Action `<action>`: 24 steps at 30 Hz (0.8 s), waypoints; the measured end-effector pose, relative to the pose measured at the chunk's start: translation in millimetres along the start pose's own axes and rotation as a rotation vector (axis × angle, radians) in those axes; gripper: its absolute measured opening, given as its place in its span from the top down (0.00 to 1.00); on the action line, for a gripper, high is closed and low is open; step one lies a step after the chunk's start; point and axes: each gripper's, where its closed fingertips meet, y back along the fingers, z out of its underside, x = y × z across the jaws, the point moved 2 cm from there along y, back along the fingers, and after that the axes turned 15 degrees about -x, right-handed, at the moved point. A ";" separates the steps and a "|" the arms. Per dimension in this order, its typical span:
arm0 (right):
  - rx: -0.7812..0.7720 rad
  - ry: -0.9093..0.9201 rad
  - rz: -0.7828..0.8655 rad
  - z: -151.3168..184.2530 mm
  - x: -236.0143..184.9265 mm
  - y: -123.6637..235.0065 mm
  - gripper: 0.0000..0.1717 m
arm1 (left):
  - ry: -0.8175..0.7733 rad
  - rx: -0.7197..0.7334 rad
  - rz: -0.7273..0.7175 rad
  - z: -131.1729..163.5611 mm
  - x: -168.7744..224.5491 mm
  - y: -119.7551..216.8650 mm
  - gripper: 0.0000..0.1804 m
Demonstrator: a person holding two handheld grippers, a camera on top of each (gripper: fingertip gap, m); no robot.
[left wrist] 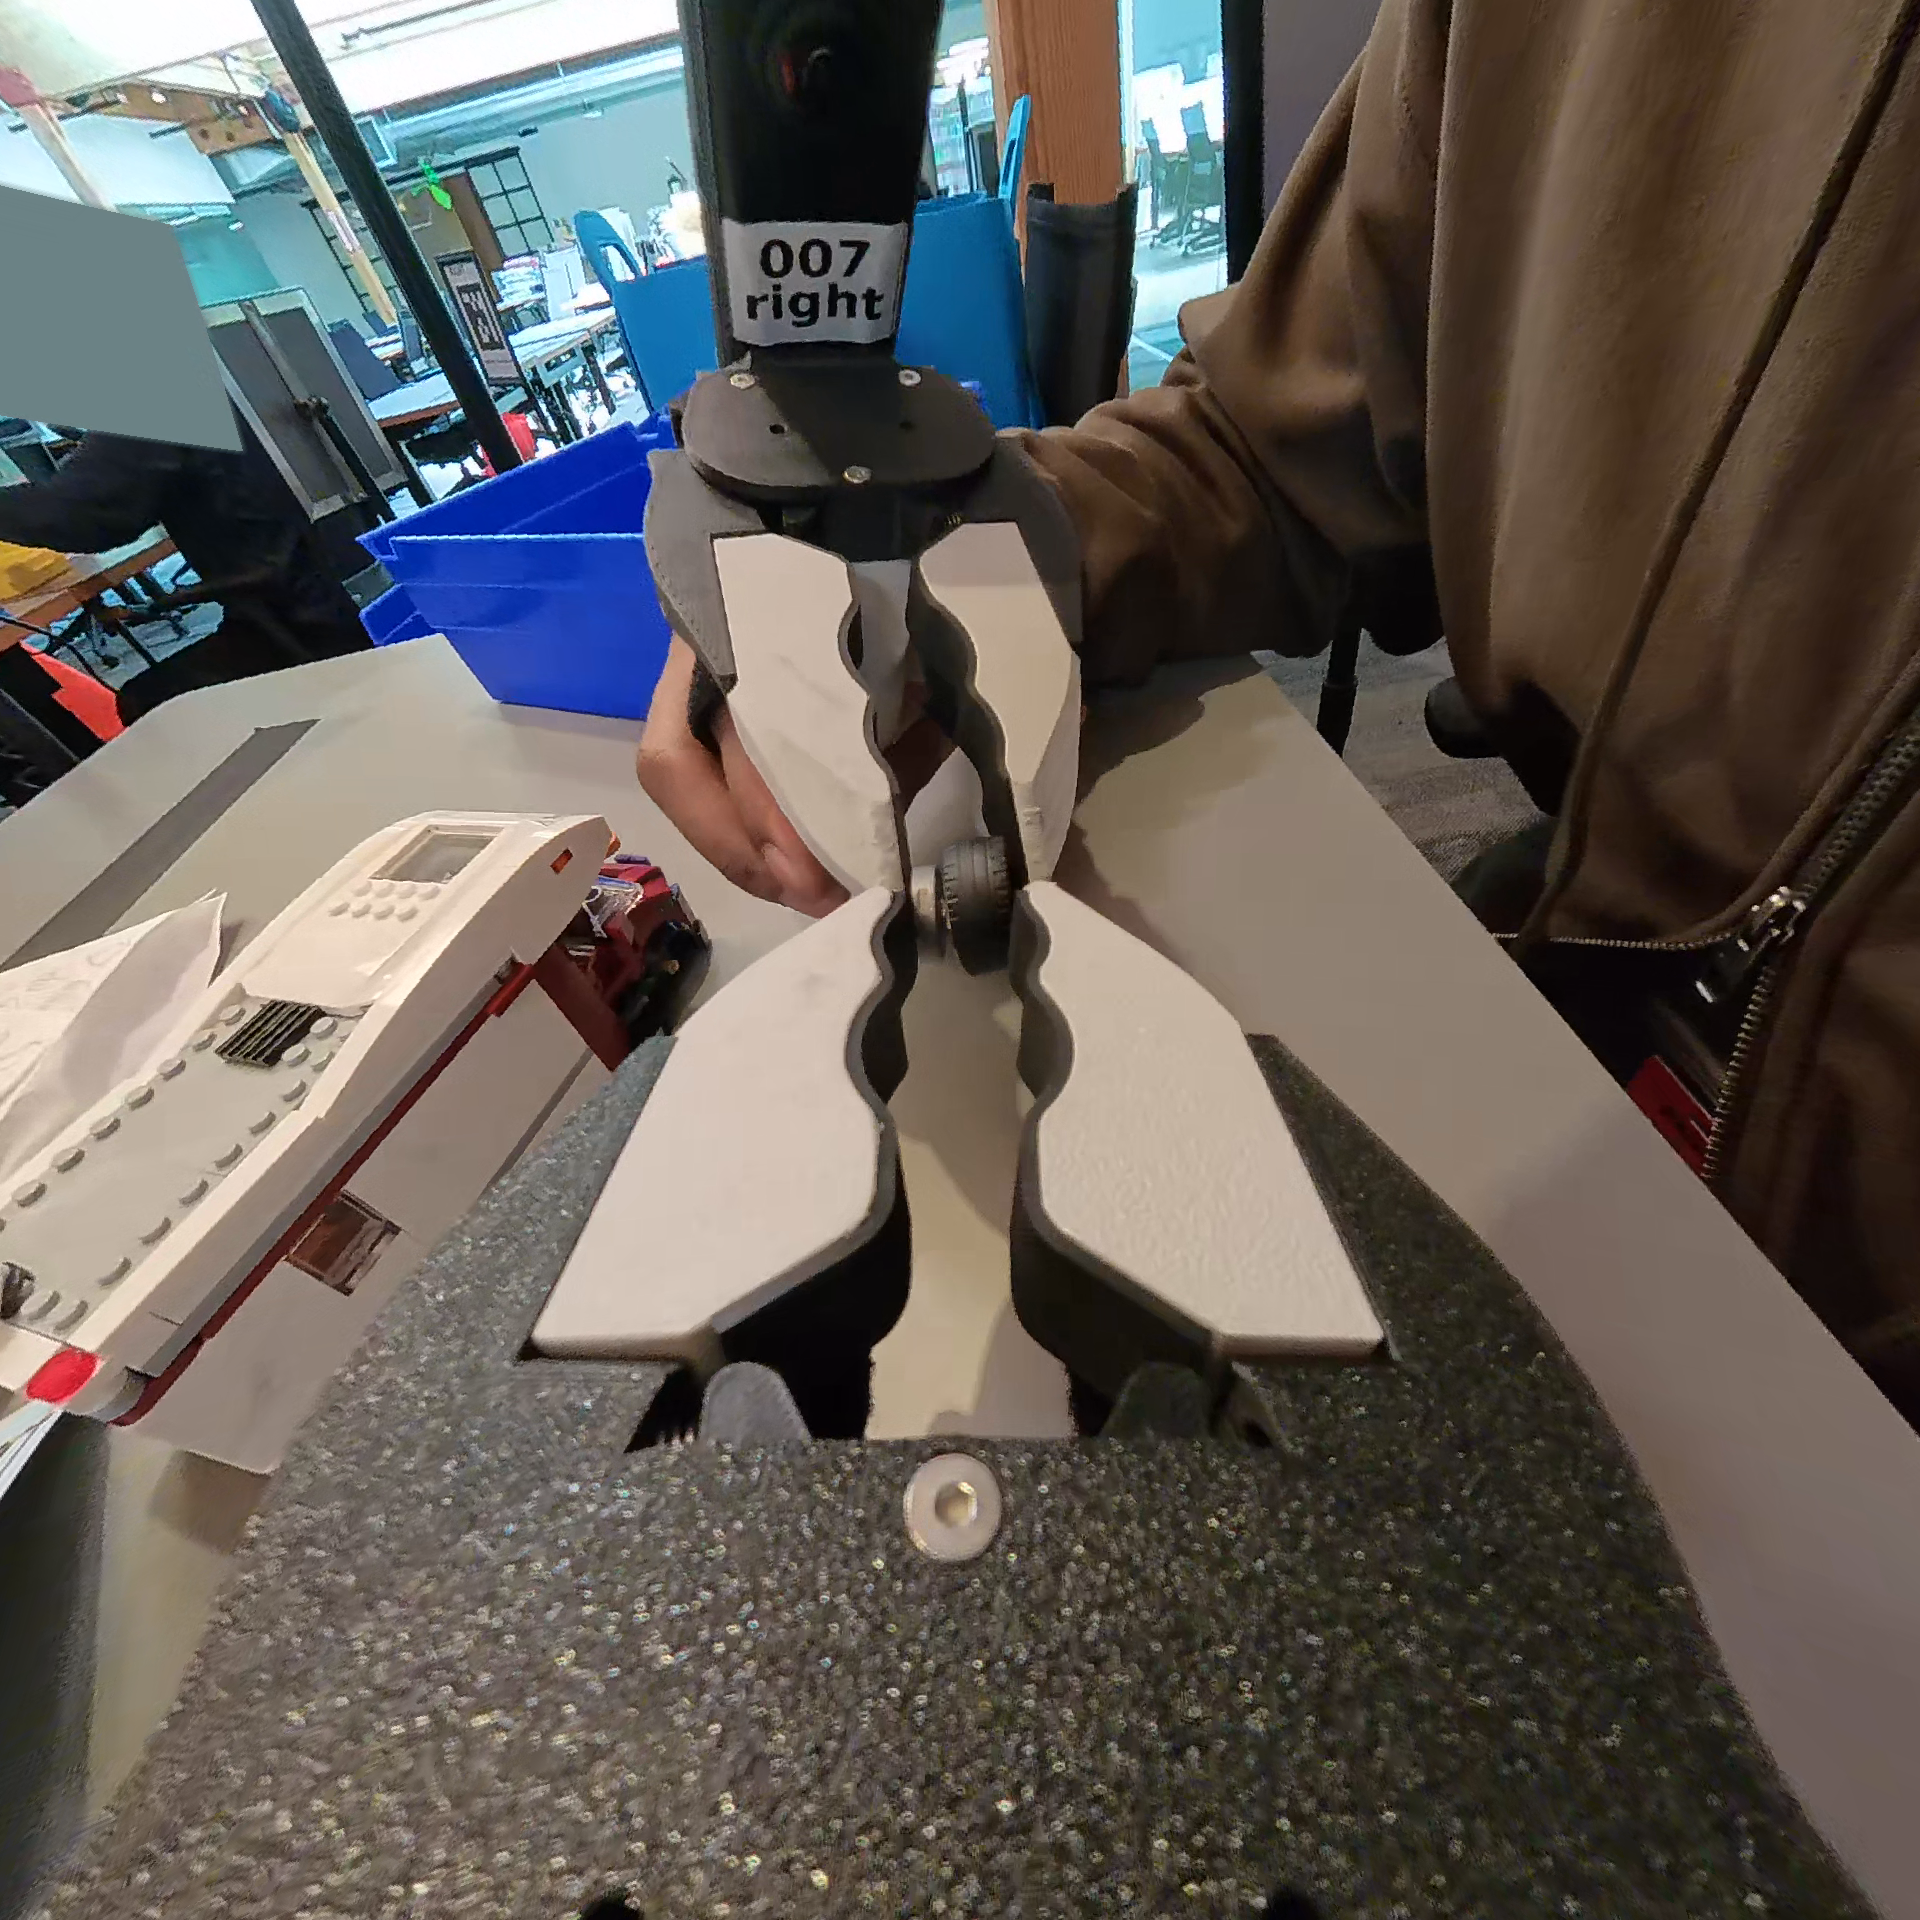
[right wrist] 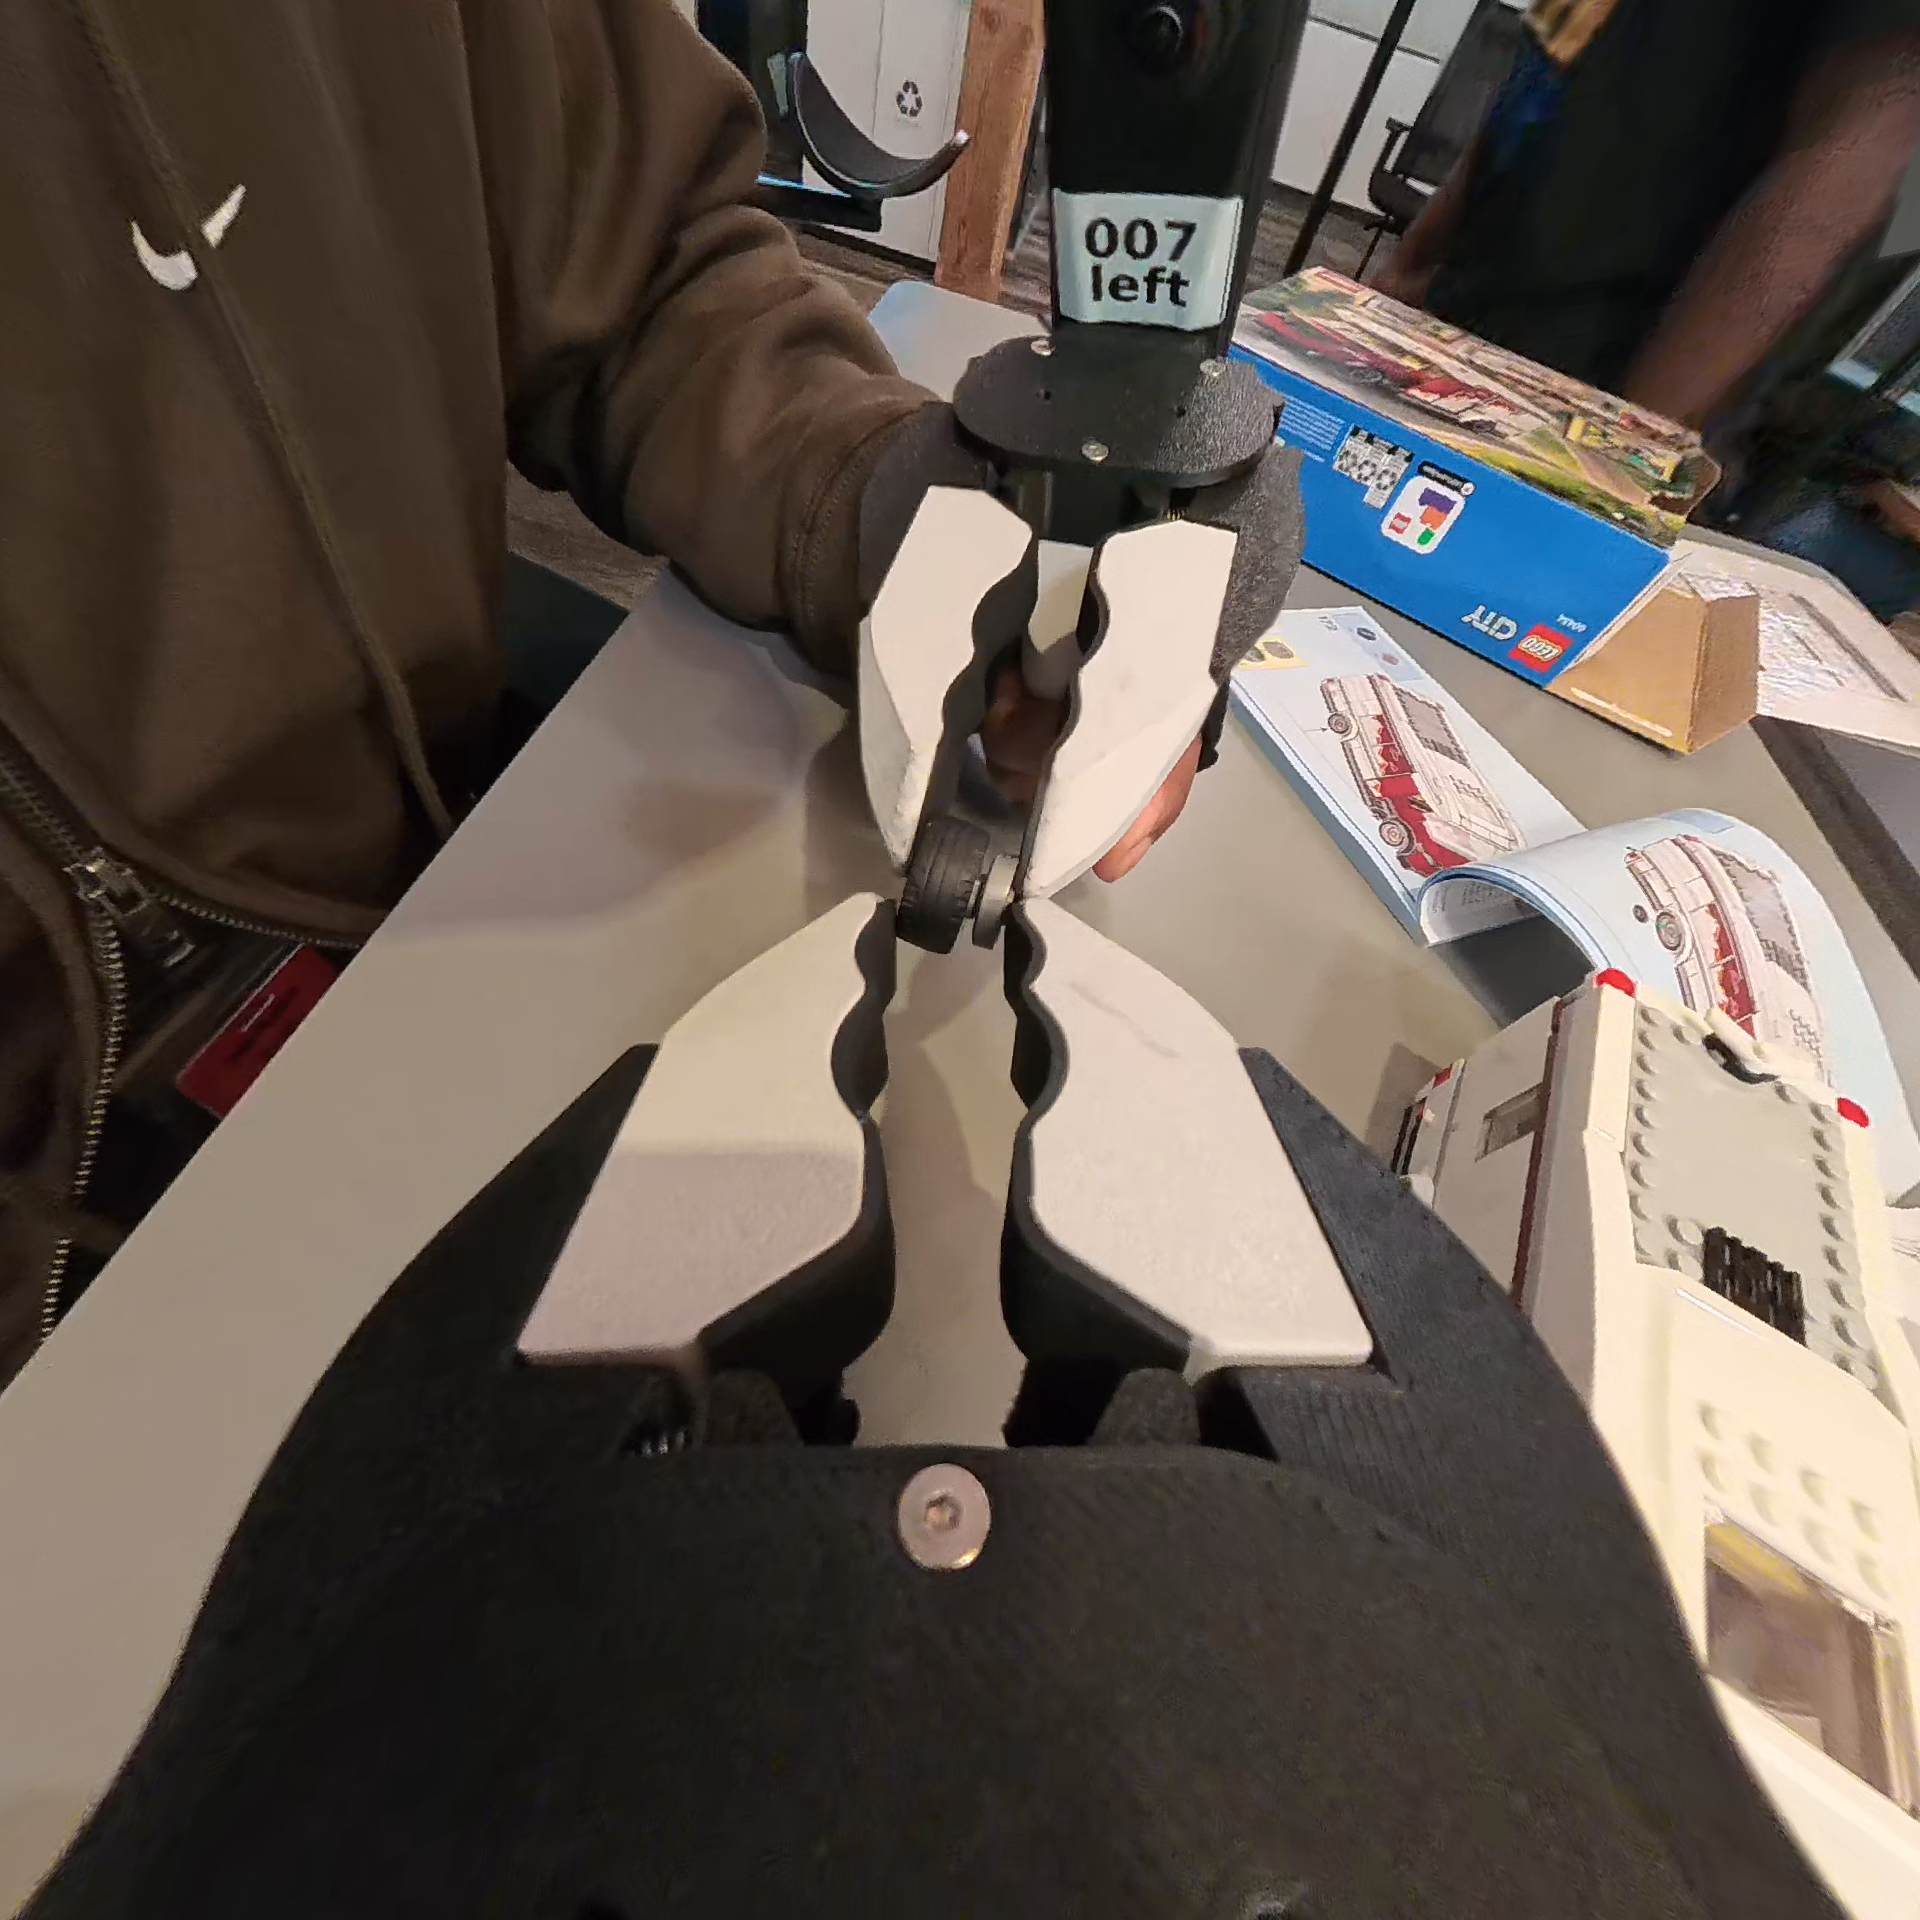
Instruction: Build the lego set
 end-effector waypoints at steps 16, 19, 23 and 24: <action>-0.070 0.192 0.168 -0.3 1.1 2.7 0.89 | -0.072 -0.003 -0.063 2.1 1.6 -3.4 0.88; -0.059 0.199 0.142 -1.0 -2.6 2.5 0.89 | -0.109 -0.014 -0.066 1.8 4.2 -4.0 0.89; -0.019 0.191 0.082 -3.7 -9.3 2.9 0.89 | -0.145 -0.011 -0.035 1.0 11.1 -4.3 0.89; -0.012 0.189 0.065 -4.1 -11.2 2.7 0.89 | -0.154 -0.012 -0.025 0.9 13.0 -4.2 0.89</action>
